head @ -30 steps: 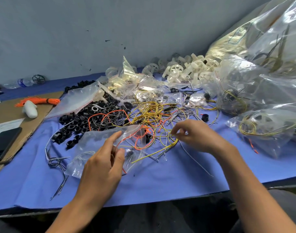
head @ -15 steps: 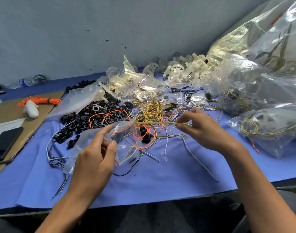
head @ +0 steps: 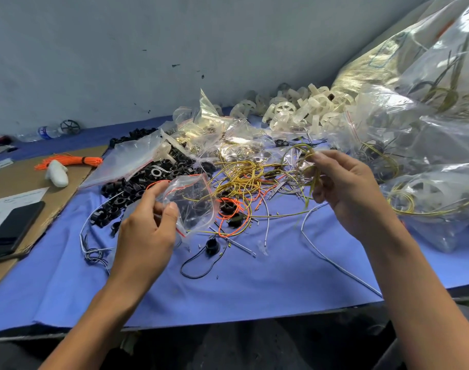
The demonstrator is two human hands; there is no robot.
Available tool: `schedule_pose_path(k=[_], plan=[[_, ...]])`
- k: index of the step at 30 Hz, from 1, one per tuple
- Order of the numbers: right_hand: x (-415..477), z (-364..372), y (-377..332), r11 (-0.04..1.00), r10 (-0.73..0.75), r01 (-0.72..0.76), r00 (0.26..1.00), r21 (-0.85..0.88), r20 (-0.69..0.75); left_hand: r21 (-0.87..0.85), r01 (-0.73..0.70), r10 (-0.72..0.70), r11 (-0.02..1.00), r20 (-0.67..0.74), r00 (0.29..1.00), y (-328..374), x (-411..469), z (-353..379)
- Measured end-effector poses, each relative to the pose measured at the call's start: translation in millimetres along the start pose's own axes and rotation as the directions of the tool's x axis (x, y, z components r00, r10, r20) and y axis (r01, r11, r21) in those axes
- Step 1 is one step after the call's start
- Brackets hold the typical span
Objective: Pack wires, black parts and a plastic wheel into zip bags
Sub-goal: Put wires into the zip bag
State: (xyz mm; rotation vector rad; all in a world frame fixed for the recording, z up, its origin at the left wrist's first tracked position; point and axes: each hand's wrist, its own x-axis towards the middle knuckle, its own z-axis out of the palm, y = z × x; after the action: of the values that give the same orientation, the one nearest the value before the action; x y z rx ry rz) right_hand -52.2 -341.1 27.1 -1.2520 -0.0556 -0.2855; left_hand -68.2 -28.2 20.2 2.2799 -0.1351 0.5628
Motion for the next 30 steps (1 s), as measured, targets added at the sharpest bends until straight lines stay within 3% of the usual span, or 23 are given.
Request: schedule_pose_path(k=[4,6,13,21,25,30], plan=[[3,-2,5,0.974,-0.068,0.049,0.995,-0.222,-0.076,0.007,0.001,-0.001,1.0,-0.002,1.0,-2,-3,2],[4,-2,6,0.97,-0.087,0.063,0.992,-0.234,-0.094,0.009,-0.004,0.004,1.0,0.006,1.0,-3,-3,3],[6,-4,-1,0.995,-0.075,0.084,0.985,0.051,-0.156,-0.037,-0.018,0.018,0.999,0.01,1.0,-3,-5,3],[9,-10,-10,0.958,-0.075,0.149,0.954,0.244,-0.29,-0.047,-0.026,0.027,0.999,0.016,1.0,-4,-6,3],[6,-10,-13,0.962,0.006,0.04,0.986,0.271,-0.164,-0.043,-0.013,0.014,0.999,0.02,1.0,-3,-5,3],[-2,8,0,0.982,0.158,-0.165,0.984,0.09,0.084,-0.032,0.005,-0.004,0.999,0.02,1.0,1,-2,4]])
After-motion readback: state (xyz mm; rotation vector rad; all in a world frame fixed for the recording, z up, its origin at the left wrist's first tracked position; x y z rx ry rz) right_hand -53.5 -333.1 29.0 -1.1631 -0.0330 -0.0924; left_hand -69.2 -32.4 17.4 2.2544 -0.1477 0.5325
